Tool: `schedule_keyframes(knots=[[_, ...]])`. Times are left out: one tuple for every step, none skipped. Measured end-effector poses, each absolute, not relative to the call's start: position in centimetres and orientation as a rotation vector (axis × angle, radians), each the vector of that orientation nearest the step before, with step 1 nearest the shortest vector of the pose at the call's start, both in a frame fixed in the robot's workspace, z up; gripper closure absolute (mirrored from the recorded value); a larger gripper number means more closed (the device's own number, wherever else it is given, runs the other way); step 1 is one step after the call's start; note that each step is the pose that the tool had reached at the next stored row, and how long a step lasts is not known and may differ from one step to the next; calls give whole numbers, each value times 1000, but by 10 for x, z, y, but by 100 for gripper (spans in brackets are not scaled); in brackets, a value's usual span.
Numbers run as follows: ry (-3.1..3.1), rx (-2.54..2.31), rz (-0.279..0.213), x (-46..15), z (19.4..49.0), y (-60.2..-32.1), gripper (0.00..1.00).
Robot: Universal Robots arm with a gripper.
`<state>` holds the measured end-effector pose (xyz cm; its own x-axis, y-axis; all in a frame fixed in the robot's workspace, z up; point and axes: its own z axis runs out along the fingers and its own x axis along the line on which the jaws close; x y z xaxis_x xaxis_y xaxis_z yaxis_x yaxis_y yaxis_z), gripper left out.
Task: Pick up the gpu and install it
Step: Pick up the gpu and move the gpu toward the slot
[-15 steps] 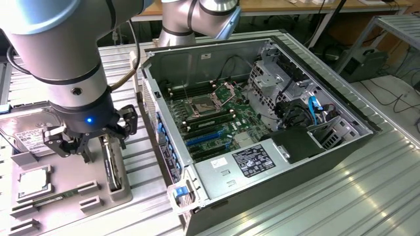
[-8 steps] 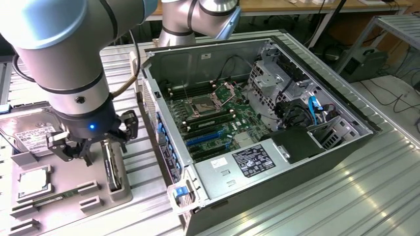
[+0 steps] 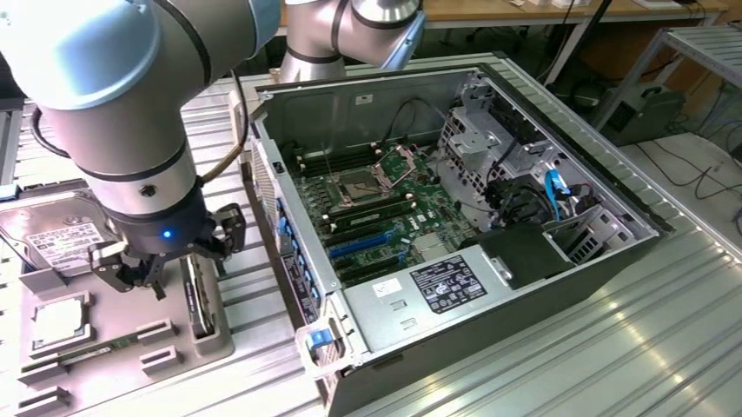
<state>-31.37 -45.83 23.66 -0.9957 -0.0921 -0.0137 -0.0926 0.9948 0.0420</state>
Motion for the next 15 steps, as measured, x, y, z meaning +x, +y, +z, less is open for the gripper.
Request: schedule_keyframes(knots=[[3126,-145,67,-314,234,-458,28],[3126,-145,67,-314,232,-458,28],[3126,-145,67,-314,230,-458,28],[3126,-144,67,-314,228,-458,28],[3126,-144,66,-314,227,-456,28],[3126,-145,66,-314,226,-455,28],[3126,-145,67,-314,224,-454,28],[3126,-145,67,-314,223,-453,28],[3126,-145,67,-314,222,-453,28],[3126,-145,66,-314,222,-453,28],[3126,-145,65,-314,222,-453,28],[3126,-145,66,-314,222,-453,28],[3126,-145,66,-314,222,-453,28],[3126,-145,66,-314,222,-453,28],[3126,-145,66,-314,222,-453,28]])
